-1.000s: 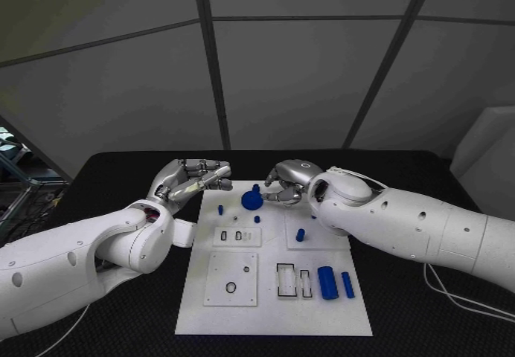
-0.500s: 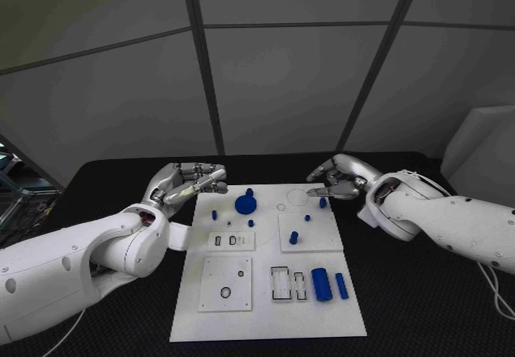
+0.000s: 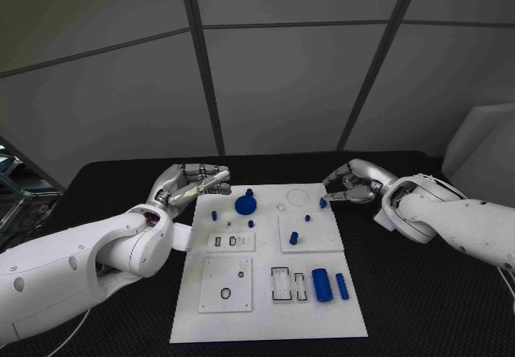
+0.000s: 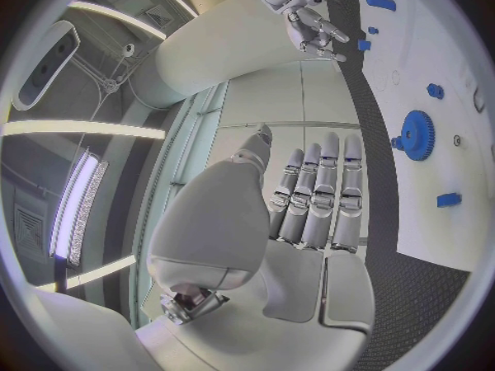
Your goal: Assemble the parts on the task board
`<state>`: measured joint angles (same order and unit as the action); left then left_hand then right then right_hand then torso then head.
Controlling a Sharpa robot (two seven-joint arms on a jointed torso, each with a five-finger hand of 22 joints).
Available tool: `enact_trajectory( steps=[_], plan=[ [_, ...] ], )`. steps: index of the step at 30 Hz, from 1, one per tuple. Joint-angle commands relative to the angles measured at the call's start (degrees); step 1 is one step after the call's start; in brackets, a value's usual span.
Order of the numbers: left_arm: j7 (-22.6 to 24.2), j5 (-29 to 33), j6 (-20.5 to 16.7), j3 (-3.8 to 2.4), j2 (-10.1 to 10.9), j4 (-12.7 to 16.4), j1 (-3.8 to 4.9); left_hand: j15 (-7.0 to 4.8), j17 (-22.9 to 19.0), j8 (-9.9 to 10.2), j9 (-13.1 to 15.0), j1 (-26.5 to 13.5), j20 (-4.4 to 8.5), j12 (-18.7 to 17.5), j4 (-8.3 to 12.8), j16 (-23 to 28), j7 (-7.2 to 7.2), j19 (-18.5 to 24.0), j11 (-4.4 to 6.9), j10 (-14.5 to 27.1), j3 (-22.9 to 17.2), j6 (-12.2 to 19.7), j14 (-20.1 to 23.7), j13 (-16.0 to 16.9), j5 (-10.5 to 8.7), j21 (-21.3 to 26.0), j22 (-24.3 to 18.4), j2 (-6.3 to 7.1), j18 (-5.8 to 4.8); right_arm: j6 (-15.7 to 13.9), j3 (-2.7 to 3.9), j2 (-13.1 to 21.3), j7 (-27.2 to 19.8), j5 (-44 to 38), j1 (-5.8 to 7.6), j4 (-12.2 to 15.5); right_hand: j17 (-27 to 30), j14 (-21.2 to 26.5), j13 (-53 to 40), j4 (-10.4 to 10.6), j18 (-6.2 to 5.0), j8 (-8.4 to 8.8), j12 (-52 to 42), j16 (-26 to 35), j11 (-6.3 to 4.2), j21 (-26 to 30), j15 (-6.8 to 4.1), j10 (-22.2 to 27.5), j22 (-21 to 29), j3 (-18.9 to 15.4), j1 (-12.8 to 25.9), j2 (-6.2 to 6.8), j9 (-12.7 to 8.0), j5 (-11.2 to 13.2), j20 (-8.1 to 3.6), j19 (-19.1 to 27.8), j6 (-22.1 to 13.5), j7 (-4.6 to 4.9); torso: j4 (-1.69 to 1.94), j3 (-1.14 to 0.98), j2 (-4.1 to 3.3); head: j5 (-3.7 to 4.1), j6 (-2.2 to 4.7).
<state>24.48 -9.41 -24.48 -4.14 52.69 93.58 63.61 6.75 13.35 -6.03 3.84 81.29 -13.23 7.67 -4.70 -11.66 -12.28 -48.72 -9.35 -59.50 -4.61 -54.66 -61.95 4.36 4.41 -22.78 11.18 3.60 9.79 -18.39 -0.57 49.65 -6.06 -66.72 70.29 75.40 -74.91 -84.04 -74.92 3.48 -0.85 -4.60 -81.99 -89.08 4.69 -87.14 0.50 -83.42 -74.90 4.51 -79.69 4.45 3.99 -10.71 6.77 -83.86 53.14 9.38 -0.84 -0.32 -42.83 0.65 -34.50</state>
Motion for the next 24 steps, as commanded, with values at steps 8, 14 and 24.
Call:
enact_trajectory(
  steps=[8, 14, 24],
  plan=[
    [-0.34, 0.02, 0.42, -0.04, -0.12, -0.26, 0.01, 0.09, 0.11, 0.35, -0.05, -0.03, -0.11, -0.39, 0.37, 0.23, -0.32, 0.39, -0.2, 0.14, -0.12, -0.08, 0.09, -0.11, 0.32, -0.42, 0.08, -0.52, 0.62, 3.17, 0.0, -0.07, -0.88, -3.3, -1.05, -0.99, -13.57, -5.59, -6.99, -0.4, -0.39, 0.28, -0.11, -0.29, -0.25, -0.14, -0.24, -0.04, -9.92, -0.15, -0.4, -0.32, -0.03, -0.9, -0.33, -2.8, -0.38, -0.01, 0.15, -0.01, -0.11, -0.07, -0.54],
    [-0.36, 0.02, 0.45, -0.04, -0.14, -0.33, 0.01, 0.1, 0.14, 0.4, -0.06, 0.04, -0.11, -0.44, 0.48, 0.28, -0.36, 0.39, -0.23, 0.19, -0.17, -0.05, 0.06, -0.13, 0.32, -0.45, 0.09, -0.56, 0.63, 2.99, 0.0, -0.14, -0.98, -2.58, -1.4, -1.54, -13.91, -5.68, -7.3, -0.35, -0.24, 0.14, -0.43, -0.43, -0.2, -0.46, -0.2, -0.3, -10.53, -0.26, -0.28, -0.44, 0.04, -1.06, -0.3, -3.19, -0.16, 0.04, 0.01, -0.08, -0.05, -0.38, -0.73],
    [-0.32, 0.02, 0.56, -0.04, -0.21, -0.4, 0.01, 0.1, 0.14, 0.4, -0.06, 0.04, -0.11, -0.44, 0.48, 0.28, -0.36, 0.39, -0.23, 0.19, -0.17, -0.05, 0.06, -0.13, 0.32, -0.45, 0.09, -0.56, 0.63, 3.0, 0.0, -1.07, -0.98, -1.71, -1.66, -2.25, -14.22, -5.75, -7.61, -0.42, -0.12, -0.15, -0.74, -0.56, -0.13, -0.74, -0.11, -0.58, -11.07, -0.15, -0.45, -1.14, 0.14, -1.24, -0.21, -3.54, 0.33, 0.12, 0.02, -0.09, -0.03, -0.4, -0.67]
  ],
)
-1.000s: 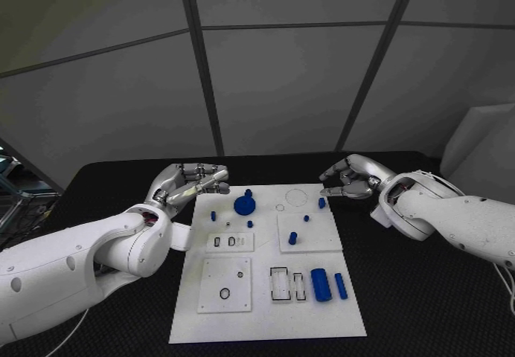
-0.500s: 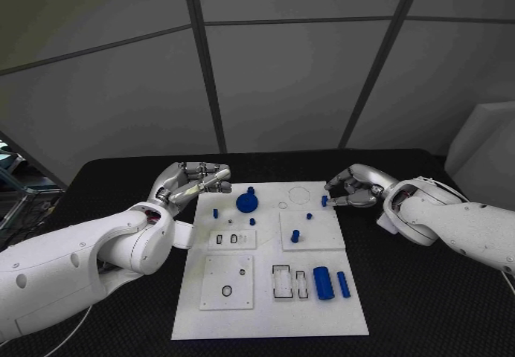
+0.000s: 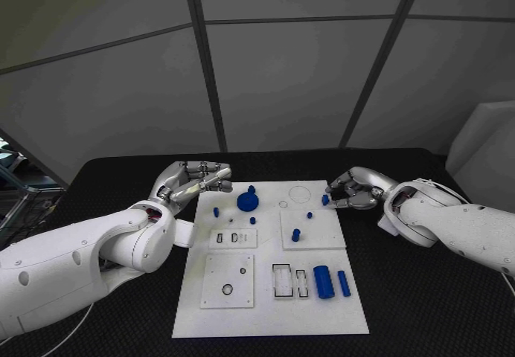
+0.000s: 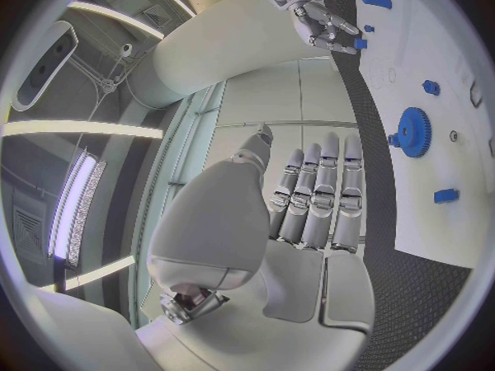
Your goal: Assemble the parts on the task board
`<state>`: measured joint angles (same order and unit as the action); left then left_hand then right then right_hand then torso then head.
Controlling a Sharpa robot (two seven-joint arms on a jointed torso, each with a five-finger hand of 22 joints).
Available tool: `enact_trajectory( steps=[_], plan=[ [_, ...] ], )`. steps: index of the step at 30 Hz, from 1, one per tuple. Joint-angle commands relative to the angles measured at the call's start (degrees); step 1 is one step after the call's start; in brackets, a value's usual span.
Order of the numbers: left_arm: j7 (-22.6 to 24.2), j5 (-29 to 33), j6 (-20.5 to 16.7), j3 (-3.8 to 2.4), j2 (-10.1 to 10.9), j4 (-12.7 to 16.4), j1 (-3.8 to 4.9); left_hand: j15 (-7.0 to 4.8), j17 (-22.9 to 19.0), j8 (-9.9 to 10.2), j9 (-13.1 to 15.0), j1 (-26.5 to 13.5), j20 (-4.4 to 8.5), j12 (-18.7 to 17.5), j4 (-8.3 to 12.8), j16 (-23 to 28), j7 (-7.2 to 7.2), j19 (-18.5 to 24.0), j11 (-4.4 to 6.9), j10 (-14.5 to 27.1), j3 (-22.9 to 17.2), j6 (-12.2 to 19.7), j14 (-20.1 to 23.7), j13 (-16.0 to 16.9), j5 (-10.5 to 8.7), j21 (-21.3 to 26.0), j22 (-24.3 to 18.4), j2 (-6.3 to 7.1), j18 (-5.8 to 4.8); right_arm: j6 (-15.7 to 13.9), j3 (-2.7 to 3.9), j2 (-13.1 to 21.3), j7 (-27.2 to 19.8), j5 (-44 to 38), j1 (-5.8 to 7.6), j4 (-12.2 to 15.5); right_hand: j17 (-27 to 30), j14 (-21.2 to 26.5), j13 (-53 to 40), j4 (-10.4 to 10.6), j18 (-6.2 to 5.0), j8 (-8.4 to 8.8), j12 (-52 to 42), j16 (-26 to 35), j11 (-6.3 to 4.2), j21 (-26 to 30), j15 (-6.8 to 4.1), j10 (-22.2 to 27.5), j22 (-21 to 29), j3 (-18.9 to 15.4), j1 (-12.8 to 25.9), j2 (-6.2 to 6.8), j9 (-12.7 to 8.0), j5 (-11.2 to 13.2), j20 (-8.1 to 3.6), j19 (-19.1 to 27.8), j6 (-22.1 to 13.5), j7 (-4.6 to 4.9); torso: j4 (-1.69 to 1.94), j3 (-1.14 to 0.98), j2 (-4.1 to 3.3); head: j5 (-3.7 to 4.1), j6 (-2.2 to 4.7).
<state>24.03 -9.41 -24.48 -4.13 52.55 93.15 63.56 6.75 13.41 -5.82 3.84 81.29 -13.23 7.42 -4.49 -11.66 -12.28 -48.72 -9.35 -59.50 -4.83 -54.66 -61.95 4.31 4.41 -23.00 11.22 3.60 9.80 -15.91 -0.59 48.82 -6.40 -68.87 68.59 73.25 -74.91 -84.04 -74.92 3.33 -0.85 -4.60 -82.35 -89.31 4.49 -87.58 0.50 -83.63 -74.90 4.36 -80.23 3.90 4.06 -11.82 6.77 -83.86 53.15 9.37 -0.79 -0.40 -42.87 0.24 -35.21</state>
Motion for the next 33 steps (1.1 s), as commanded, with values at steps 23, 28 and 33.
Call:
enact_trajectory(
  steps=[23, 28, 33],
  plan=[
    [-0.06, 0.02, 0.61, -0.05, 0.01, 0.08, 0.06, 0.14, 0.19, 0.39, -0.09, 0.1, -0.12, -0.38, 0.5, 0.45, -0.53, 0.4, -0.35, 0.39, -0.02, 0.14, -0.01, -0.14, 0.29, -0.29, 0.09, -0.64, 0.61, 1.19, 0.03, -2.6, 0.26, -0.67, -0.22, -2.47, -14.72, -5.87, -8.28, -0.95, 0.1, -0.77, -1.03, -0.53, 0.14, -0.79, -0.05, -0.95, -12.0, 1.53, -0.97, -2.59, 0.16, -0.22, -0.12, -4.13, 1.94, 0.24, -0.06, -0.03, 0.0, 0.24, -0.18],
    [-0.11, 0.02, 0.63, -0.05, 0.08, 0.11, 0.07, 0.16, 0.21, 0.43, -0.1, 0.09, -0.12, -0.43, 0.54, 0.49, -0.56, 0.41, -0.37, 0.44, -0.03, 0.18, -0.02, -0.15, 0.29, -0.31, 0.1, -0.65, 0.6, 1.38, 0.03, -2.72, 0.71, -1.46, -0.23, -2.55, -14.88, -5.91, -8.52, -0.95, 0.2, -1.31, -1.27, -0.6, -0.03, -1.02, -0.12, -1.17, -12.43, 1.95, -0.81, -2.96, 0.3, -0.3, -0.13, -4.41, 3.21, 0.0, -0.05, -0.02, -0.01, 0.25, -0.25],
    [-0.13, 0.02, 0.62, -0.05, 0.13, 0.12, 0.07, 0.17, 0.22, 0.47, -0.1, 0.08, -0.13, -0.46, 0.57, 0.52, -0.58, 0.42, -0.39, 0.48, -0.03, 0.22, -0.02, -0.15, 0.29, -0.32, 0.11, -0.66, 0.6, 1.25, 0.03, -2.79, 1.01, -1.96, -0.26, -2.4, -15.05, -5.95, -8.86, -1.08, 0.31, -2.51, -1.59, -0.67, -0.68, -1.26, -0.59, -1.47, -12.89, 2.78, -0.88, -3.66, 0.67, -0.44, -0.44, -4.7, 5.66, -0.82, -0.02, -0.04, 0.0, 0.27, -0.23]
  ],
)
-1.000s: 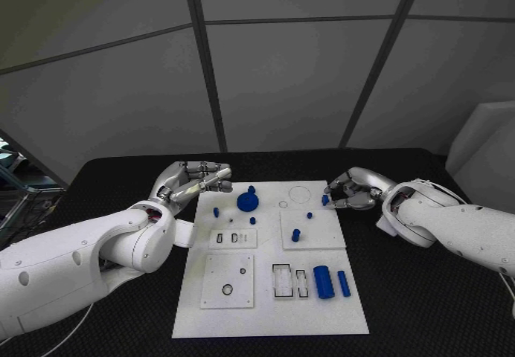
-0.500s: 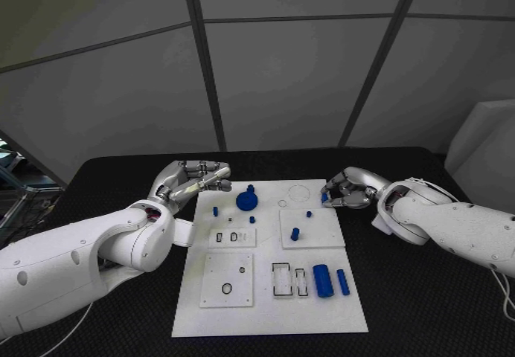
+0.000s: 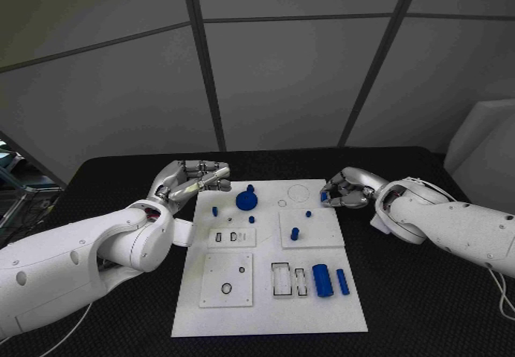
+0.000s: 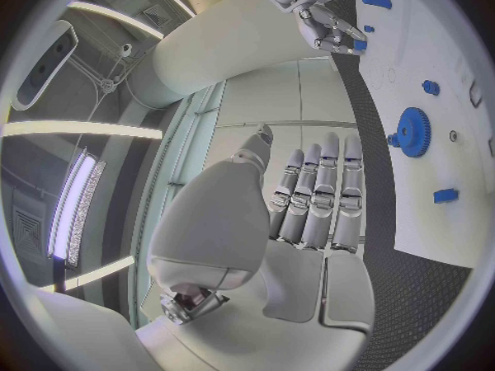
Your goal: Assemble the parts on the task board
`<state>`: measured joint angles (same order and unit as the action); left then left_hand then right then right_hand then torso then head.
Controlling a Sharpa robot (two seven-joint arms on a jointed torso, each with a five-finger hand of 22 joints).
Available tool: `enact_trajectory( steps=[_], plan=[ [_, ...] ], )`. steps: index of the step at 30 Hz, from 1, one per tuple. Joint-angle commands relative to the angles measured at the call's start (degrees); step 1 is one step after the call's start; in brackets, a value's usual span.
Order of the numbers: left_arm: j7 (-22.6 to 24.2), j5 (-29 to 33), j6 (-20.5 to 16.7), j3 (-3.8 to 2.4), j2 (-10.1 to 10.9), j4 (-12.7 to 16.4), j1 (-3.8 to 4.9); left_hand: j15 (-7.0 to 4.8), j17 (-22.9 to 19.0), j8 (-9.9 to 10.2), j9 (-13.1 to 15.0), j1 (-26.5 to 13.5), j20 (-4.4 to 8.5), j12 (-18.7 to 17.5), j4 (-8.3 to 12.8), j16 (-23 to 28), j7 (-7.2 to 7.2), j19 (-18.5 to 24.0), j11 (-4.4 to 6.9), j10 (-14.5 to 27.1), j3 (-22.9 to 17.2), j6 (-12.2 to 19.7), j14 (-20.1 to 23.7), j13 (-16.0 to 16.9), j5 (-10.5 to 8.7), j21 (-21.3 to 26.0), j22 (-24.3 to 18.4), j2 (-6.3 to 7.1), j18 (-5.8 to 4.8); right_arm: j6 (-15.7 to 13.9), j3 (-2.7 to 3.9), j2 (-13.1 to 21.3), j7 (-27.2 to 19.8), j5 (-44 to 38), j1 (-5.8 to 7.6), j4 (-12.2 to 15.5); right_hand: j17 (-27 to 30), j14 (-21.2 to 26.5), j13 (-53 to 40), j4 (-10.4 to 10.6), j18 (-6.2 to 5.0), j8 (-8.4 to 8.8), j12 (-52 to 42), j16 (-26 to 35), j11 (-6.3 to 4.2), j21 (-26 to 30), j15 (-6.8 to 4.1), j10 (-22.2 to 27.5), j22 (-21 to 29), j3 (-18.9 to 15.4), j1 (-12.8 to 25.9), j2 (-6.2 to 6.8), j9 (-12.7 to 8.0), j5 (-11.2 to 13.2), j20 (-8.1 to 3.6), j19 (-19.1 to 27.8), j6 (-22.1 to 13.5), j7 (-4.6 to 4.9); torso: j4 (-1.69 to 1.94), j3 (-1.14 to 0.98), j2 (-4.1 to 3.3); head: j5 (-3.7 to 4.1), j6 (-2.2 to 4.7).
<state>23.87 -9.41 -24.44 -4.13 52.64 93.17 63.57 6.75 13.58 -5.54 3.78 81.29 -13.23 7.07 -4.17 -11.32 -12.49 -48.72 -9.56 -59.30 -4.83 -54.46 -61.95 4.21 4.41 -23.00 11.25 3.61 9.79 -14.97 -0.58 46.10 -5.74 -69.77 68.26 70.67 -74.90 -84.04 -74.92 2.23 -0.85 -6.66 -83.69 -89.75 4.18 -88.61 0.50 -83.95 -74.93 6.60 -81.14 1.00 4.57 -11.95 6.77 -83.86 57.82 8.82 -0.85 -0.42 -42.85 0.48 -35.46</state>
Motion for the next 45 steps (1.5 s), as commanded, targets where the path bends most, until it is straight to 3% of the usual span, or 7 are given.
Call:
enact_trajectory(
  steps=[1, 7, 15, 22, 29, 38, 45],
  plan=[
    [0.03, 0.01, 0.58, -0.05, 0.05, 0.11, 0.07, 0.17, 0.05, 0.18, -0.05, 0.08, -0.13, -0.1, 0.25, 0.18, -0.37, 0.42, -0.19, 0.27, -0.03, 0.02, -0.02, -0.05, 0.29, -0.32, 0.07, -0.66, 0.6, 0.25, 0.02, -0.07, 0.37, -1.09, 0.06, 0.2, -15.09, -5.96, -8.91, -0.01, 0.32, -0.61, -0.3, -0.25, -0.49, -0.24, -0.69, -1.19, -12.88, 0.7, 0.01, -0.91, 0.22, -0.33, -0.51, -4.71, 1.31, -0.4, 0.05, 0.0, -0.01, 0.02, 0.01],
    [-0.01, 0.01, 0.56, -0.05, 0.14, 0.15, 0.07, 0.17, 0.05, 0.18, -0.05, 0.08, -0.13, -0.1, 0.25, 0.18, -0.37, 0.42, -0.19, 0.27, -0.03, 0.02, -0.02, -0.05, 0.29, -0.32, 0.07, -0.66, 0.6, -1.22, 0.02, -0.05, 0.84, -1.41, 0.03, 0.35, -15.1, -5.96, -9.16, -0.29, 0.39, -1.44, -0.52, -0.25, -1.3, -0.4, -1.41, -1.43, -13.18, 1.99, -0.27, -2.0, 0.6, 0.26, -1.17, -4.9, 3.04, -1.29, 0.02, -0.01, 0.02, -0.08, -0.09],
    [-0.05, 0.01, 0.61, -0.05, 0.2, 0.15, 0.07, 0.17, 0.05, 0.18, -0.05, 0.08, -0.13, -0.1, 0.25, 0.18, -0.37, 0.42, -0.19, 0.27, -0.03, 0.02, -0.02, -0.05, 0.29, -0.32, 0.07, -0.66, 0.6, -3.5, 0.03, 0.39, 0.99, -1.6, 0.01, 1.65, -15.1, -5.96, -9.28, -0.77, 0.41, -1.49, -0.59, -0.25, -1.55, -0.44, -1.7, -1.54, -13.26, 3.32, -0.74, -2.81, 0.68, 0.99, -1.52, -4.95, 3.27, -1.51, -0.06, -0.08, 0.06, -0.16, -0.1],
    [-0.14, 0.01, 0.68, -0.05, 0.32, 0.01, 0.06, 0.19, 0.09, 0.25, -0.05, 0.1, -0.13, -0.16, 0.34, 0.24, -0.41, 0.43, -0.21, 0.33, -0.06, 0.07, -0.03, -0.06, 0.29, -0.34, 0.08, -0.7, 0.6, -5.71, 0.17, 2.22, 2.77, -0.61, 0.05, 6.75, -15.1, -5.96, -9.37, -0.7, 0.43, -1.34, -0.66, -0.25, -1.51, -0.48, -1.71, -1.62, -13.33, 3.6, -0.25, -2.7, 0.66, 0.46, -1.6, -5.0, 3.12, -1.43, -0.07, 0.05, 0.25, -0.24, 0.09],
    [-0.3, 0.09, 0.7, -0.05, 0.89, -0.17, 0.09, 0.2, 0.11, 0.27, -0.04, 0.14, -0.14, -0.18, 0.4, 0.29, -0.38, 0.44, -0.22, 0.35, -0.12, 0.09, -0.04, -0.06, 0.3, -0.36, 0.09, -0.79, 0.6, -6.25, 1.31, 2.8, 4.71, -0.65, 0.14, 12.89, -15.1, -5.96, -9.33, -0.45, 0.45, -1.18, -0.59, -0.25, -1.49, -0.52, -1.71, -1.6, -13.42, 3.97, 0.59, -2.58, 0.66, -0.39, -1.64, -5.06, 3.04, -1.42, -0.13, 0.29, 0.67, -0.76, 0.01],
    [-0.32, 0.41, 0.75, -0.05, 1.07, -0.5, 0.15, 0.19, 0.16, 0.3, -0.03, 0.25, -0.14, -0.21, 0.53, 0.37, -0.33, 0.46, -0.19, 0.34, -0.25, 0.07, -0.06, -0.06, 0.32, -0.39, 0.11, -0.97, 0.6, -4.59, 1.61, -2.31, 6.79, -5.99, 0.15, 16.57, -15.1, -5.96, -9.32, -0.38, 0.53, -1.1, -0.55, -0.25, -1.52, -0.7, -1.73, -1.58, -13.76, 4.4, 0.89, -2.69, 0.67, -0.93, -1.66, -5.28, 3.04, -1.45, 0.3, 0.65, 1.35, -1.73, -0.88],
    [-0.23, 0.45, 0.92, -0.06, 0.58, -1.14, 0.22, 0.18, 0.18, 0.31, -0.02, 0.32, -0.14, -0.22, 0.6, 0.42, -0.31, 0.47, -0.17, 0.32, -0.31, 0.05, -0.07, -0.06, 0.32, -0.41, 0.12, -1.03, 0.6, -3.66, 1.47, -8.21, 10.57, -10.33, -0.26, 15.93, -15.1, -5.96, -9.36, -0.39, 0.59, -1.08, -0.59, -0.25, -1.52, -0.83, -1.74, -1.62, -14.01, 4.45, 0.98, -2.61, 0.68, -0.93, -1.66, -5.44, 3.05, -1.45, 0.47, 0.79, 1.68, -2.76, -1.62]
  ],
)
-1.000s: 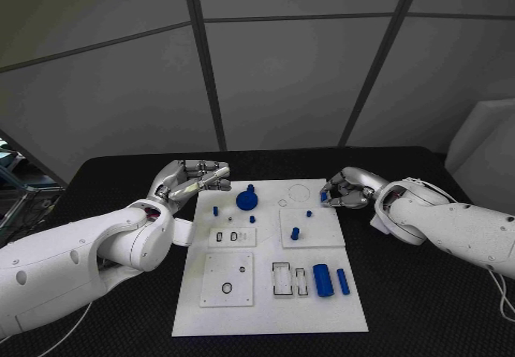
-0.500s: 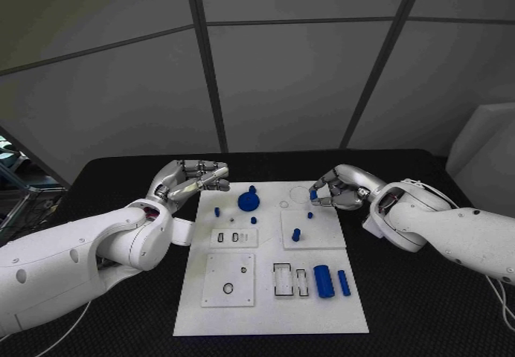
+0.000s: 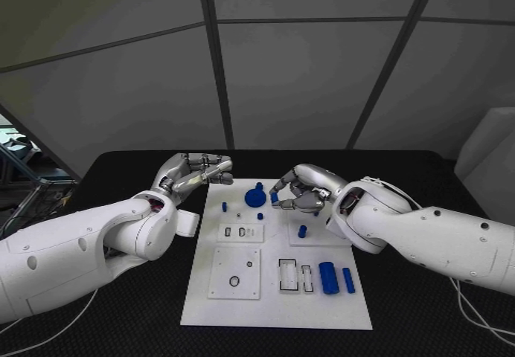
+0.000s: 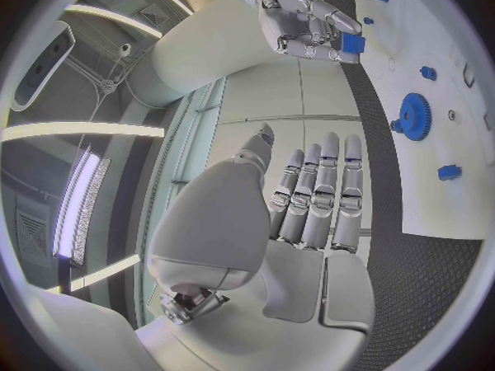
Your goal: Assemble the parts on the task board
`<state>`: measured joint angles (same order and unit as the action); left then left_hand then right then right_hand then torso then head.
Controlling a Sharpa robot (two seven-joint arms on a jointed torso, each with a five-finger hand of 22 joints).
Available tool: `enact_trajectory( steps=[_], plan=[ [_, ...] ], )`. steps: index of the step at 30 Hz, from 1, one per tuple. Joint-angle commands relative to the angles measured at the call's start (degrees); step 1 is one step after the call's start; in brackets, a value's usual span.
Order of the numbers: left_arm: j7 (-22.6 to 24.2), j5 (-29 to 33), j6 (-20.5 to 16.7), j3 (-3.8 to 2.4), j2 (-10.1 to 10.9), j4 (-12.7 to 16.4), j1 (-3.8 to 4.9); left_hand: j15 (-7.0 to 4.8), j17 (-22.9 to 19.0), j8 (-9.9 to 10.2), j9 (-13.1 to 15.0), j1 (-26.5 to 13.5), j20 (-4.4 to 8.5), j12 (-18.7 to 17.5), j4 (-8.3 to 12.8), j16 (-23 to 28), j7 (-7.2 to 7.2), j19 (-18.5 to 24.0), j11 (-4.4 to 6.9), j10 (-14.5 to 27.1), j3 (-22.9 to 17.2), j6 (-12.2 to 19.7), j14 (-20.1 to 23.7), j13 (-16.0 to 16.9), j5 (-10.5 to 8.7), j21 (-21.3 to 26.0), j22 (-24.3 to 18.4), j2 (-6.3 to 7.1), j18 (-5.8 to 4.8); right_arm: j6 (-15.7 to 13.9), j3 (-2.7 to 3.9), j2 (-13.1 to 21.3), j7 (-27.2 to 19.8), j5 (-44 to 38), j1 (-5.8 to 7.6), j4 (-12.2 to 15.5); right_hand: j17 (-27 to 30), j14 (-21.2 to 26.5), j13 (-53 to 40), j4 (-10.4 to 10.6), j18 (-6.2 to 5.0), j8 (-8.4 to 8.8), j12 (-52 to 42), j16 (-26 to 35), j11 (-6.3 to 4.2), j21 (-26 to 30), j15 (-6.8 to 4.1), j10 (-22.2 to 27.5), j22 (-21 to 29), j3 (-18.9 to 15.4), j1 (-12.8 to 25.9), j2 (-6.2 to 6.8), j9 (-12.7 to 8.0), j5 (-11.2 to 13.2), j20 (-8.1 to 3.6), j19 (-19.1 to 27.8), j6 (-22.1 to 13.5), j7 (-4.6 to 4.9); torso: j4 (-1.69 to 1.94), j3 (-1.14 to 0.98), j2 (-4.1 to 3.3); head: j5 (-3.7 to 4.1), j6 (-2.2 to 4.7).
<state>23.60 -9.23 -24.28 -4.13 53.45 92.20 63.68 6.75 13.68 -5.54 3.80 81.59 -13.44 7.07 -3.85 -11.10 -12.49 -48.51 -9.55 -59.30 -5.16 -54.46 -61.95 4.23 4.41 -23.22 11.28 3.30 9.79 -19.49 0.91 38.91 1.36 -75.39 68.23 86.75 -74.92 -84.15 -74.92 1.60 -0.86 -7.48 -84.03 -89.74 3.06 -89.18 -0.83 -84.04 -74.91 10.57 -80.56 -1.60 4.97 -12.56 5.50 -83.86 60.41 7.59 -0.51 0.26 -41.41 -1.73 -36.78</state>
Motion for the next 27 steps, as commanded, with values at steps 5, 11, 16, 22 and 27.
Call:
enact_trajectory(
  steps=[5, 11, 16, 22, 27],
  plan=[
    [0.1, 0.37, 0.83, -0.07, -0.65, -1.03, 0.16, 0.18, 0.09, 0.31, -0.03, 0.05, 0.07, -0.21, 0.34, 0.23, -0.3, 0.27, -0.17, 0.3, -0.02, 0.03, -0.08, -0.07, 0.32, -0.19, 0.1, -0.77, 0.61, 1.54, -0.09, -4.42, 5.92, -8.39, -1.48, -0.83, -15.08, -5.85, -9.32, 0.14, 0.59, -0.27, -0.2, -0.26, -0.43, -0.25, -0.41, -1.5, -14.0, 0.6, 0.36, 0.04, 0.3, -0.38, -0.41, -5.43, 0.52, -0.26, -0.01, 0.09, 0.26, -1.04, -0.73],
    [-0.07, 0.76, 0.99, -0.07, -1.06, -1.77, 0.22, 0.18, 0.09, 0.31, -0.03, 0.05, 0.07, -0.21, 0.34, 0.23, -0.3, 0.27, -0.17, 0.3, -0.02, 0.03, -0.08, -0.07, 0.32, -0.19, 0.1, -0.77, 0.61, 2.47, -0.51, -6.66, 7.53, -12.12, -2.5, -1.65, -15.08, -5.85, -9.34, 0.13, 0.59, -0.26, -0.21, -0.26, -0.43, -0.24, -0.42, -1.51, -13.99, 0.61, 0.38, 0.08, 0.3, -0.39, -0.41, -5.42, 0.53, -0.26, 0.08, 0.07, 0.15, -1.44, -1.03],
    [-0.11, 0.84, 1.03, -0.07, -1.31, -1.95, 0.24, 0.17, 0.11, 0.31, -0.02, 0.07, 0.07, -0.21, 0.38, 0.26, -0.29, 0.28, -0.16, 0.28, -0.04, 0.01, -0.09, -0.06, 0.32, -0.2, 0.1, -0.79, 0.61, 2.93, -0.96, -7.97, 9.04, -14.06, -3.24, -2.56, -15.08, -5.85, -9.29, 0.13, 0.59, -0.26, -0.17, -0.26, -0.43, -0.24, -0.42, -1.47, -13.98, 0.61, 0.44, 0.13, 0.3, -0.4, -0.42, -5.42, 0.55, -0.25, 0.15, 0.05, 0.09, -1.4, -1.26],
    [-0.14, 0.87, 1.07, -0.07, -1.45, -2.03, 0.24, 0.17, 0.12, 0.31, -0.02, 0.09, 0.07, -0.21, 0.42, 0.28, -0.28, 0.28, -0.15, 0.26, -0.06, -0.01, -0.09, -0.06, 0.31, -0.21, 0.11, -0.82, 0.61, 3.22, -1.21, -9.0, 10.2, -15.1, -4.06, -3.55, -15.08, -5.85, -9.31, 0.15, 0.59, -0.25, -0.18, -0.26, -0.42, -0.23, -0.42, -1.49, -13.98, 0.63, 0.53, 0.19, 0.31, -0.42, -0.42, -5.41, 0.56, -0.24, 0.11, -0.02, 0.12, -1.55, -1.43],
    [-0.17, 0.88, 1.11, -0.07, -1.5, -2.07, 0.24, 0.17, 0.12, 0.31, -0.02, 0.09, 0.07, -0.21, 0.42, 0.28, -0.28, 0.28, -0.15, 0.26, -0.06, -0.01, -0.09, -0.06, 0.31, -0.21, 0.11, -0.82, 0.61, 3.21, -1.27, -9.54, 10.64, -15.67, -4.48, -3.96, -15.08, -5.85, -9.31, 0.17, 0.59, -0.25, -0.18, -0.26, -0.42, -0.23, -0.43, -1.49, -13.98, 0.65, 0.63, 0.23, 0.32, -0.47, -0.42, -5.41, 0.6, -0.25, 0.1, 0.01, 0.1, -1.63, -1.58]
  ],
)
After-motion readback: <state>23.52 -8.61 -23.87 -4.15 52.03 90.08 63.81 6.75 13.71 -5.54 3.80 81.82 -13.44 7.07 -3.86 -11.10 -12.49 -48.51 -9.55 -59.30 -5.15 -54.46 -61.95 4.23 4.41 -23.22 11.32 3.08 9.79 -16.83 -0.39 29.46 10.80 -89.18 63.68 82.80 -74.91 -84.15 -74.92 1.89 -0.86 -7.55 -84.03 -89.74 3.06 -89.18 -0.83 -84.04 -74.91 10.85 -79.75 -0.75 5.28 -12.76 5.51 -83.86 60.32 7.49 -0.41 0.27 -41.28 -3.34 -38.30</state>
